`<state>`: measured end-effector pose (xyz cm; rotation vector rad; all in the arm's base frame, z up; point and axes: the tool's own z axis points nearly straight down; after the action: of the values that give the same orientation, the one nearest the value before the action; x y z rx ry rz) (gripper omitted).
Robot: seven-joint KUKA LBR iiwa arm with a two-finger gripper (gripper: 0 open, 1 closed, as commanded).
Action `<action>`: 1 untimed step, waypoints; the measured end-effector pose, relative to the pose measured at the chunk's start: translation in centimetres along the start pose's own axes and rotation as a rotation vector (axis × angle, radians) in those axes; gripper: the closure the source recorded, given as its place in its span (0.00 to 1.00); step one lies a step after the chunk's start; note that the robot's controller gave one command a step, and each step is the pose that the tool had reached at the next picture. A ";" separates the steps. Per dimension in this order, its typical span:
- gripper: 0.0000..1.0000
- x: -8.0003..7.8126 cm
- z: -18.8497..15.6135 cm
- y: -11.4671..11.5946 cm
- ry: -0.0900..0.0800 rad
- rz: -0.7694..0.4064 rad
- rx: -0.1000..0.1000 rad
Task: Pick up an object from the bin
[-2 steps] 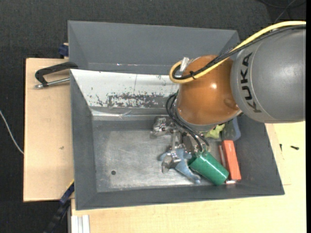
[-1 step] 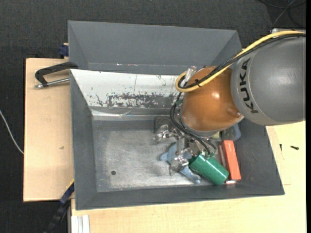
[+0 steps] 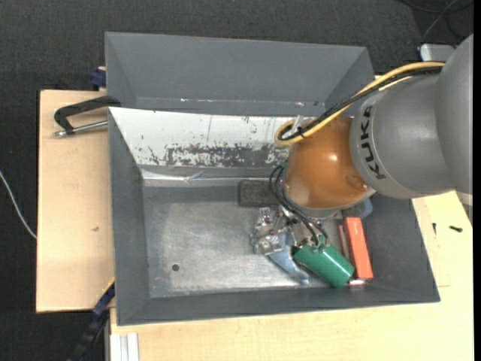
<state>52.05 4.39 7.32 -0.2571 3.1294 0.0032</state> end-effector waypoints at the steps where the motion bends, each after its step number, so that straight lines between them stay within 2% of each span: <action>1: 1.00 0.0 0.0 0.0 0.000 0.000 0.000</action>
Offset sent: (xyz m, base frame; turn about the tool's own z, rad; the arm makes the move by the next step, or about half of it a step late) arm -0.0165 -0.0454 0.0613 -0.0144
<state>52.05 4.39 7.32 -0.2566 3.1294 0.0035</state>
